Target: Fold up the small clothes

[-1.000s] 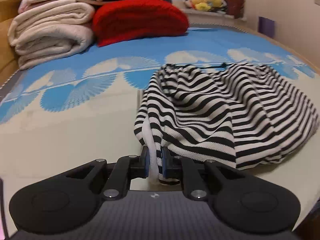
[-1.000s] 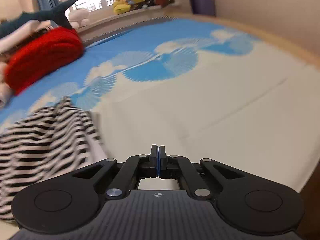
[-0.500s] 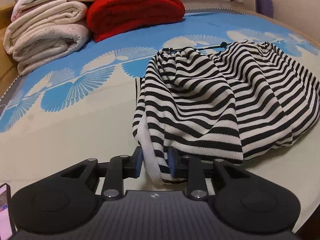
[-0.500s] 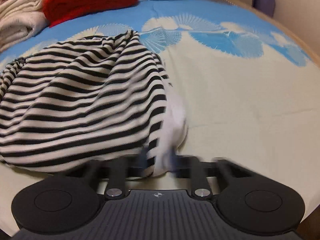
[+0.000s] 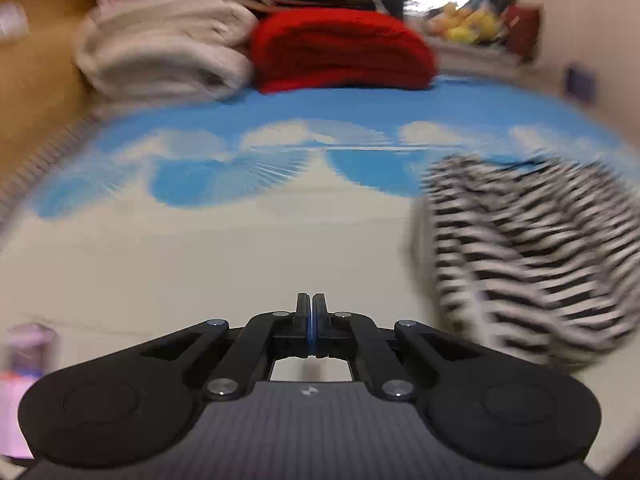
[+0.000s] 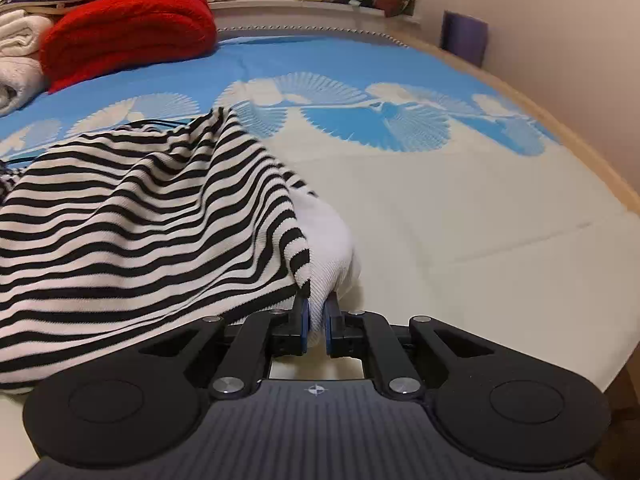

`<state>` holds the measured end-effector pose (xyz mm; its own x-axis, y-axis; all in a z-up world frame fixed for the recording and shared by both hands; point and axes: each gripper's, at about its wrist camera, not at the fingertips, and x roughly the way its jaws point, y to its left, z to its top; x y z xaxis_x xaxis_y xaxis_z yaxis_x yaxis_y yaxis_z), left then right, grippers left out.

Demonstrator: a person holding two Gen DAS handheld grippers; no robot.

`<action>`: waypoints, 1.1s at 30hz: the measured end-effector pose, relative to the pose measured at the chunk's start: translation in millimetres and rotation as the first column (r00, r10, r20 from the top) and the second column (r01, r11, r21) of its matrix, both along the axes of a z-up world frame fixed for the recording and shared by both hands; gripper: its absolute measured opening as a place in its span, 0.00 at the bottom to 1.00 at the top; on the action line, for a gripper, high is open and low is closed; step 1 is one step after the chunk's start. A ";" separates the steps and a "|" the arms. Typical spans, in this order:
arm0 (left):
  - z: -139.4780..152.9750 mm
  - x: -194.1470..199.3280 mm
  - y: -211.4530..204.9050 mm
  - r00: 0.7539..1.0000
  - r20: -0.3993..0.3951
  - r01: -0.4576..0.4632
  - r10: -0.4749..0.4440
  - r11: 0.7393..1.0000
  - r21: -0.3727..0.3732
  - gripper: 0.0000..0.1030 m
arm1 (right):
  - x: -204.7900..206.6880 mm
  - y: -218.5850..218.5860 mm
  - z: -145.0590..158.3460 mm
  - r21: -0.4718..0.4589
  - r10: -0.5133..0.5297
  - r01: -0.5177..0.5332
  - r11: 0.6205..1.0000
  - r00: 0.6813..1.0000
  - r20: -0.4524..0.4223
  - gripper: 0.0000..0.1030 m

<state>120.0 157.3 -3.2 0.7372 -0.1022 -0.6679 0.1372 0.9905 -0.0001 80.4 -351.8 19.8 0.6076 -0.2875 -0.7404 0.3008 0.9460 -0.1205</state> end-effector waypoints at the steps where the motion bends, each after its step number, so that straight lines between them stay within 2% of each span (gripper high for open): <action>1: 1.6 -1.5 -0.6 1.000 0.003 0.030 -0.030 0.999 -0.029 0.00 | 1.1 2.4 -1.5 -0.003 0.001 -0.001 1.000 1.000 -0.010 0.07; 2: 3.3 -4.2 -3.9 0.998 0.013 0.064 -0.063 0.997 -0.039 0.03 | 2.6 4.1 -3.0 0.000 -0.001 0.001 1.000 1.000 -0.021 0.07; 3: 4.3 -7.2 -9.6 0.995 0.022 0.099 -0.099 0.994 -0.039 0.09 | 3.8 4.6 -4.4 0.002 -0.004 0.004 1.000 1.000 -0.030 0.07; 5: 2.6 -12.7 -23.6 0.987 0.014 0.162 -0.161 0.986 -0.030 0.36 | 7.4 4.5 -5.7 0.004 -0.013 0.013 1.000 0.999 -0.040 0.08; 6: -0.1 -17.7 -34.7 0.983 0.005 0.184 -0.184 0.983 -0.015 0.58 | 12.0 4.0 -8.3 0.008 -0.019 0.019 1.000 0.999 -0.046 0.08; 7: -2.1 -19.9 -43.3 0.979 0.005 0.206 -0.206 0.978 0.010 0.68 | 13.6 3.9 -9.2 0.009 -0.022 0.022 1.000 0.998 -0.051 0.08; 9: -7.3 -25.8 -60.8 0.966 0.001 0.258 -0.259 0.963 0.074 0.75 | 13.7 4.6 -10.9 -0.004 -0.015 0.015 1.000 0.998 -0.062 0.08; 13: -25.3 -26.2 -84.1 0.946 -0.059 0.325 -0.320 0.935 0.142 0.76 | 13.8 7.0 -15.2 -0.027 -0.006 0.004 1.000 0.997 -0.076 0.08; 16: -33.3 -25.6 -99.9 0.940 -0.069 0.341 -0.334 0.921 0.187 0.78 | 13.5 4.6 -14.8 -0.014 -0.009 0.008 1.000 0.997 -0.078 0.09; 20: -32.4 -27.2 -111.8 0.932 -0.060 0.362 -0.357 0.915 0.179 0.79 | 14.4 5.3 -16.0 -0.019 -0.007 0.005 1.000 0.996 -0.088 0.09; 22: -30.9 -30.8 -119.2 0.916 -0.054 0.402 -0.398 0.901 0.162 0.79 | 15.2 7.2 -16.6 -0.030 -0.003 0.000 1.000 0.996 -0.092 0.09; 24: -31.5 -37.5 -130.3 0.896 -0.050 0.443 -0.441 0.879 0.177 0.79 | 15.0 8.9 -17.1 -0.040 0.002 -0.005 0.999 0.996 -0.094 0.10; 26: -35.9 -40.4 -139.4 0.886 -0.057 0.461 -0.460 0.863 0.207 0.67 | 14.7 9.1 -17.5 -0.044 0.006 -0.010 0.999 0.995 -0.096 0.10; 28: -39.6 -34.8 -141.5 0.894 -0.088 0.448 -0.439 0.874 0.191 0.12 | 14.4 7.8 -17.7 -0.040 0.004 -0.008 0.999 0.995 -0.096 0.10; 30: -33.7 -27.8 -131.7 0.917 -0.083 0.399 -0.391 0.905 0.146 0.11 | 14.1 5.4 -17.1 -0.036 -0.009 0.006 0.999 0.995 -0.094 0.09; 33: -22.6 -25.7 -109.6 0.953 -0.045 0.303 -0.300 0.943 0.137 0.10 | 12.1 -0.6 -12.9 -0.060 -0.036 0.031 0.998 0.996 -0.077 0.08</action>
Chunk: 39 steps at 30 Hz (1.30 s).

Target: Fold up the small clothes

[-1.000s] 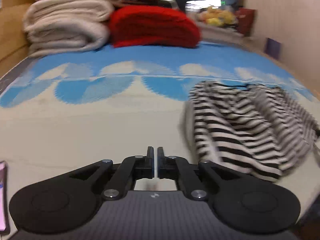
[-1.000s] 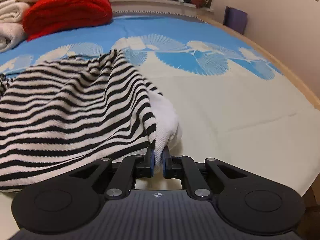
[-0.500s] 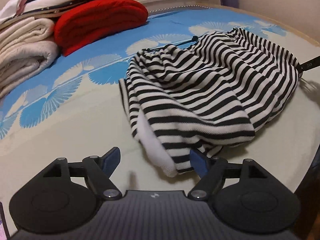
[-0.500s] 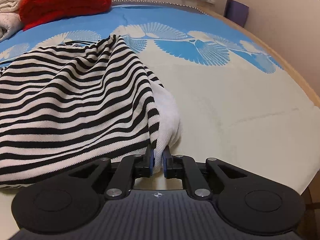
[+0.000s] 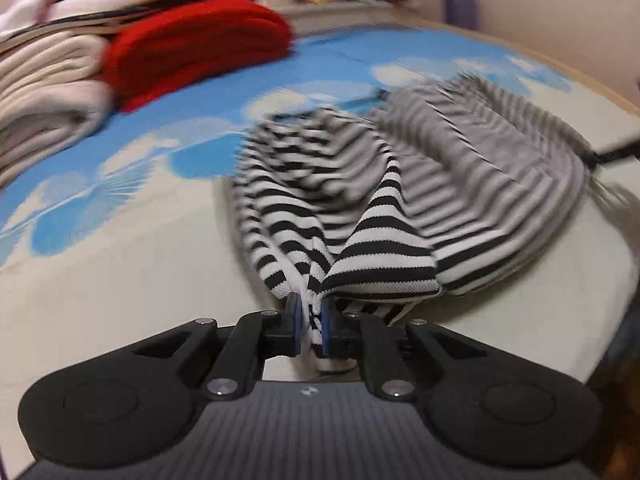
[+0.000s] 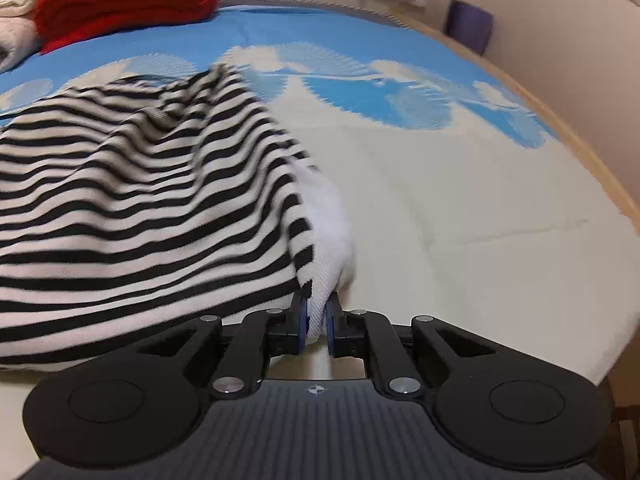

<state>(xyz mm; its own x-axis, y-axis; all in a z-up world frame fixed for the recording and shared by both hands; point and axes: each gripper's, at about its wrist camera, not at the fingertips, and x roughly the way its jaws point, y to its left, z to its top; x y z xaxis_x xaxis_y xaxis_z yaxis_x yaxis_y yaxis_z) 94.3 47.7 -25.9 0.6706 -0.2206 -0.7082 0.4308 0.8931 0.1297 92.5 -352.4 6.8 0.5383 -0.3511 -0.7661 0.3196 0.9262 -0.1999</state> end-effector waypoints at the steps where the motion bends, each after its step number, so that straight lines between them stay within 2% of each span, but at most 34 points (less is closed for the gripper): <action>1: 1.5 1.2 7.6 1.000 0.001 -0.025 0.025 1.000 -0.009 0.09 | -1.2 -2.1 1.5 0.005 -0.004 0.004 1.000 1.000 0.007 0.08; 5: -1.1 1.7 15.4 0.999 0.014 -0.051 0.051 0.999 0.016 0.09 | -6.0 -0.3 6.5 -0.013 -0.006 0.006 1.000 0.999 0.032 0.07; 10: -0.6 -5.2 14.7 0.995 0.083 -0.061 0.054 0.994 0.088 0.06 | -13.5 0.0 14.7 -0.030 0.003 -0.001 1.000 0.998 0.065 0.07; 11: -0.7 -6.9 14.5 0.993 0.102 -0.071 0.059 0.991 0.112 0.01 | -13.2 -0.3 14.8 -0.038 0.002 0.000 0.999 0.998 0.066 0.07; 13: -3.8 -8.7 18.2 0.972 0.203 -0.168 0.118 0.954 0.248 0.00 | -13.1 0.4 15.8 -0.104 -0.005 0.013 0.994 0.997 0.072 0.07; 14: -3.2 -1.2 30.9 0.970 0.177 -0.203 0.165 0.954 0.219 0.00 | -12.6 -3.4 16.0 -0.105 -0.020 0.027 0.994 0.997 0.070 0.07; 15: -1.0 5.1 44.8 0.970 0.134 -0.224 0.204 0.962 0.154 0.00 | -11.2 -6.8 14.2 -0.088 -0.022 0.026 0.996 0.998 0.054 0.07; 16: 0.2 8.9 54.3 0.970 0.116 -0.227 0.214 0.967 0.117 0.00 | -10.2 -9.2 11.2 -0.065 -0.015 0.017 0.998 0.999 0.030 0.07; 17: 1.1 10.4 59.2 0.975 0.097 -0.210 0.201 0.974 0.087 0.00 | -9.3 -10.2 9.4 -0.050 -0.014 0.015 0.999 1.000 0.019 0.07; 20: 7.6 6.5 61.9 0.992 0.025 -0.121 0.122 0.991 -0.061 0.01 | -6.3 -4.0 5.9 -0.070 0.003 -0.003 0.998 1.000 0.000 0.07; 21: 10.2 1.6 57.0 0.996 0.017 -0.085 0.087 0.992 -0.092 0.03 | -5.4 -2.9 5.0 -0.073 0.003 -0.003 0.997 1.000 -0.006 0.08; 23: 12.1 -12.4 40.5 1.000 0.015 -0.007 0.009 0.996 -0.089 0.16 | -3.1 -2.4 3.2 -0.076 0.006 -0.007 0.997 1.000 -0.020 0.08; 25: 8.1 -28.0 23.1 0.999 0.005 0.041 -0.040 0.995 -0.087 0.50 | 0.1 -2.7 0.9 -0.073 0.007 -0.009 0.997 0.999 -0.031 0.08; 28: -10.1 -51.3 -7.0 0.997 -0.025 0.075 -0.077 0.996 -0.057 0.53 | 2.2 -1.8 -2.8 -0.081 0.018 -0.022 0.996 0.999 -0.047 0.08; 30: -20.3 -53.3 -20.8 0.998 -0.026 0.052 -0.054 0.998 -0.042 0.54 | 3.2 -0.3 -4.0 -0.090 0.025 -0.030 0.996 0.998 -0.055 0.08; 32: -24.2 -49.2 -27.3 1.000 -0.025 -0.003 0.002 0.998 -0.058 0.51 | 2.1 2.6 -5.6 -0.102 0.032 -0.039 0.994 0.997 -0.064 0.08; 33: -24.6 -45.7 -27.6 0.999 -0.025 -0.028 0.026 0.996 -0.080 0.17 | 2.5 3.8 -6.9 -0.111 0.040 -0.047 0.993 0.997 -0.070 0.08; 34: -23.2 -40.1 -26.2 0.999 -0.031 -0.043 0.040 0.994 -0.101 0.00 | 2.8 4.7 -7.9 -0.119 0.046 -0.055 0.991 0.996 -0.075 0.08; 36: -20.4 -32.0 -26.1 0.995 -0.049 -0.094 0.088 0.986 -0.135 0.00 | 3.5 3.4 -8.3 -0.120 0.052 -0.061 0.991 0.996 -0.078 0.08; 39: -11.2 -35.2 -21.1 0.992 -0.005 -0.126 0.126 0.991 -0.049 0.00 | 1.3 -2.2 -3.8 -0.111 0.040 -0.047 0.993 0.997 -0.062 0.08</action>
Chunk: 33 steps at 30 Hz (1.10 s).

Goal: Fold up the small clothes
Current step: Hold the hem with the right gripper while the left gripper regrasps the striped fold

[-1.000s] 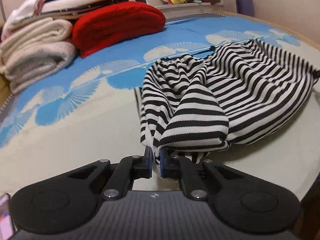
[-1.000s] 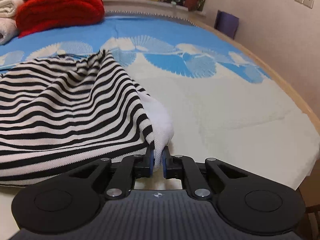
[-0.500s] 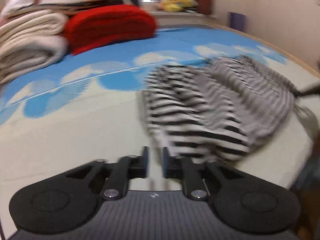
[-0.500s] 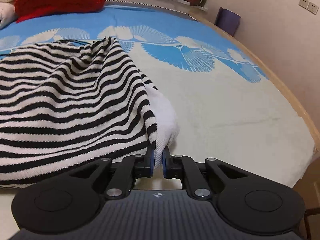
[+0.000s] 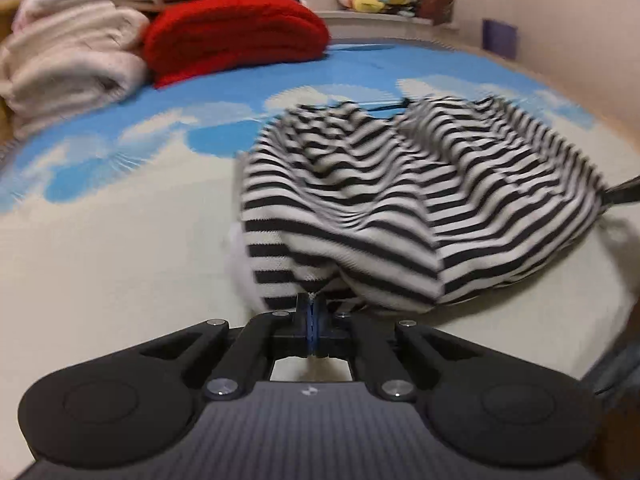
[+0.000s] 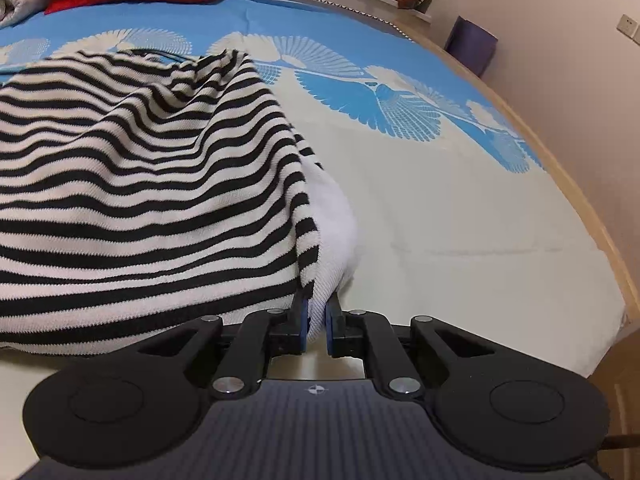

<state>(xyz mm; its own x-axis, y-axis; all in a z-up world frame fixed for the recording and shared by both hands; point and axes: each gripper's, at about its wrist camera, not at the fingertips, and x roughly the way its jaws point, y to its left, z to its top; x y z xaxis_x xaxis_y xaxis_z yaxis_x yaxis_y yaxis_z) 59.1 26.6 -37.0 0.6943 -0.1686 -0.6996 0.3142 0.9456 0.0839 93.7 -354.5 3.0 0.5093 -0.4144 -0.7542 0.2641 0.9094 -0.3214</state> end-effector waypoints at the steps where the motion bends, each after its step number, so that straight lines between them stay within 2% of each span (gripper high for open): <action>1: 1.8 -0.1 4.8 1.000 0.003 -0.014 0.014 1.000 0.024 0.00 | -1.1 -2.5 1.8 0.006 -0.005 0.005 1.000 1.000 0.007 0.08; 3: 3.3 0.0 16.7 0.999 0.006 -0.041 0.041 0.996 0.075 0.00 | -2.2 -6.9 4.2 0.023 -0.012 0.011 1.000 1.000 0.015 0.08; 5: -0.8 4.2 29.7 0.993 0.048 -0.117 0.110 0.977 0.177 0.00 | -3.8 -6.0 6.4 -0.003 -0.017 0.017 1.000 1.000 0.026 0.08; 6: -1.1 8.7 44.0 0.988 0.037 -0.157 0.153 0.973 0.169 0.00 | -4.7 -5.5 7.8 -0.004 -0.020 0.020 1.000 0.999 0.034 0.08; 8: -0.1 17.4 66.9 0.980 -0.007 -0.195 0.196 0.975 0.108 0.00 | -4.5 -2.9 5.8 0.004 -0.007 0.007 1.000 1.000 0.021 0.08; 9: 1.4 19.2 71.6 0.982 -0.029 -0.183 0.186 0.980 0.074 0.00 | -3.8 -0.4 3.8 0.006 0.000 0.000 1.000 1.000 0.008 0.08; 11: 9.0 14.9 69.0 0.989 -0.014 -0.149 0.149 0.989 0.017 0.00 | -2.9 1.5 3.3 0.007 -0.001 0.001 1.000 1.000 0.004 0.08; 14: 20.8 3.0 45.4 0.998 0.002 -0.061 0.061 0.997 -0.038 0.02 | -1.5 0.8 1.7 0.019 -0.007 0.007 1.000 1.000 -0.008 0.08; 15: 23.4 -0.9 33.6 1.000 0.014 -0.019 0.019 0.999 -0.040 0.07 | -0.9 1.0 0.8 0.019 -0.006 0.006 1.000 1.000 -0.012 0.08; 17: 22.6 -6.2 9.8 0.999 0.025 0.041 -0.040 0.999 -0.014 0.29 | -0.1 1.2 -0.4 0.018 -0.004 0.004 1.000 1.000 -0.019 0.08; 18: 19.4 -7.6 -1.4 0.998 0.024 0.060 -0.060 0.998 0.000 0.44 | -0.2 1.0 -0.9 0.018 -0.003 0.003 1.000 1.000 -0.022 0.08; 19: 16.4 -7.4 -8.7 0.997 0.023 0.072 -0.072 0.997 0.005 0.50 | 0.5 -0.1 -1.0 0.018 0.001 0.000 1.000 1.000 -0.025 0.08; 20: 12.7 -5.8 -16.1 0.997 0.014 0.079 -0.079 0.997 0.013 0.51 | 0.6 -0.2 -1.3 0.018 0.003 -0.003 1.000 1.000 -0.027 0.08; 22: 2.9 1.0 -26.1 0.998 -0.014 0.068 -0.068 0.997 0.026 0.63 | 0.5 -1.2 -2.0 0.020 0.009 -0.009 1.000 1.000 -0.030 0.08; 23: -1.5 4.4 -28.7 0.998 -0.018 0.057 -0.056 0.998 0.033 0.62 | 1.1 -1.9 -2.5 0.020 0.013 -0.012 1.000 0.999 -0.031 0.08; 24: -5.4 9.1 -30.5 0.999 -0.013 0.046 -0.046 0.998 0.046 0.28 | 1.5 -2.4 -2.9 0.020 0.015 -0.015 1.000 0.999 -0.033 0.08; 25: -7.3 13.2 -29.7 0.999 -0.022 0.035 -0.034 0.999 0.040 0.06 | 1.6 -2.7 -3.0 0.021 0.017 -0.016 1.000 0.999 -0.032 0.08; 27: 0.4 16.7 -16.9 0.999 -0.046 -0.002 0.002 1.000 -0.018 0.05 | 0.6 -5.0 -0.2 0.020 0.004 -0.004 1.000 1.000 -0.013 0.08; 30: 24.6 1.8 -8.2 0.999 0.035 0.029 -0.031 0.998 0.064 0.03 | -3.5 -9.5 9.3 0.035 -0.026 0.025 0.999 0.999 0.034 0.08; 33: 40.7 -4.1 4.5 0.997 0.069 0.024 -0.032 0.993 0.116 0.03 | -7.1 -14.0 18.9 0.059 -0.056 0.051 0.997 0.995 0.081 0.07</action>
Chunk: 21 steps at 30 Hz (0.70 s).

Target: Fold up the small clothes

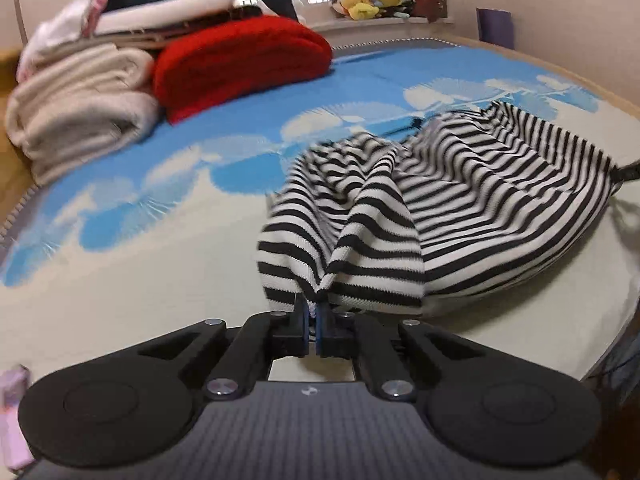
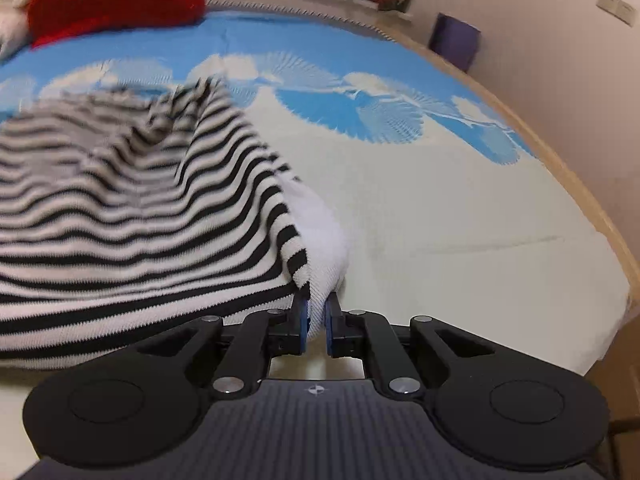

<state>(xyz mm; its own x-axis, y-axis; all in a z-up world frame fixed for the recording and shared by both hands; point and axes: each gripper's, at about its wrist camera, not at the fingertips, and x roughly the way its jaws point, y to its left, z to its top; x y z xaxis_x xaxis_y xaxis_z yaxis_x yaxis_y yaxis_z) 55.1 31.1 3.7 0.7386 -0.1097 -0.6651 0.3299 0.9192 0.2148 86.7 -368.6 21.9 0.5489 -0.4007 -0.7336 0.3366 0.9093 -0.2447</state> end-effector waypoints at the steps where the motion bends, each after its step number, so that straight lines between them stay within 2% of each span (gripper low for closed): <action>1: 1.8 1.6 4.5 1.000 0.001 -0.008 0.008 1.000 0.013 0.03 | -0.7 -0.9 1.2 0.004 -0.005 0.005 1.000 1.000 0.004 0.07; 5: -12.4 12.4 12.4 0.999 -0.025 -0.024 0.026 0.998 0.052 0.03 | 2.1 -0.8 -5.5 0.004 0.009 -0.009 1.000 0.999 -0.035 0.07; 8: -39.7 18.5 9.9 0.994 -0.112 -0.009 0.018 0.997 0.078 0.04 | 7.3 -1.6 -17.5 0.008 0.042 -0.041 0.999 0.993 -0.113 0.07; 9: -44.3 16.6 12.5 0.993 -0.119 -0.005 0.014 0.997 0.074 0.08 | 6.0 0.0 -17.6 0.015 0.050 -0.048 0.999 0.992 -0.113 0.08; 11: -38.7 13.3 18.4 0.995 -0.102 -0.019 0.024 0.999 0.051 0.24 | 3.6 -4.3 -13.7 0.043 0.049 -0.045 0.998 0.994 -0.095 0.13; 12: -31.4 11.4 23.9 0.996 -0.091 -0.022 0.024 0.999 0.024 0.43 | 0.7 -7.6 -9.1 0.066 0.041 -0.036 0.997 0.996 -0.078 0.21; 13: -21.5 8.7 30.2 0.997 -0.072 -0.024 0.024 1.000 -0.007 0.56 | -3.3 -9.5 -2.9 0.086 0.033 -0.029 0.996 0.998 -0.051 0.34; 15: 1.9 7.1 43.6 0.999 -0.023 -0.027 0.025 0.997 -0.067 0.65 | -13.9 -12.5 15.7 0.127 0.036 -0.042 0.991 0.998 0.050 0.44; 18: 33.7 22.5 48.5 1.000 0.030 0.000 0.005 0.989 -0.148 0.71 | -9.6 -12.1 40.5 0.200 0.085 -0.125 0.972 0.976 0.199 0.45; 21: 45.8 59.1 24.6 0.995 0.081 0.061 -0.052 0.991 -0.118 0.72 | 25.5 0.3 54.6 0.222 0.191 -0.251 0.942 0.946 0.261 0.45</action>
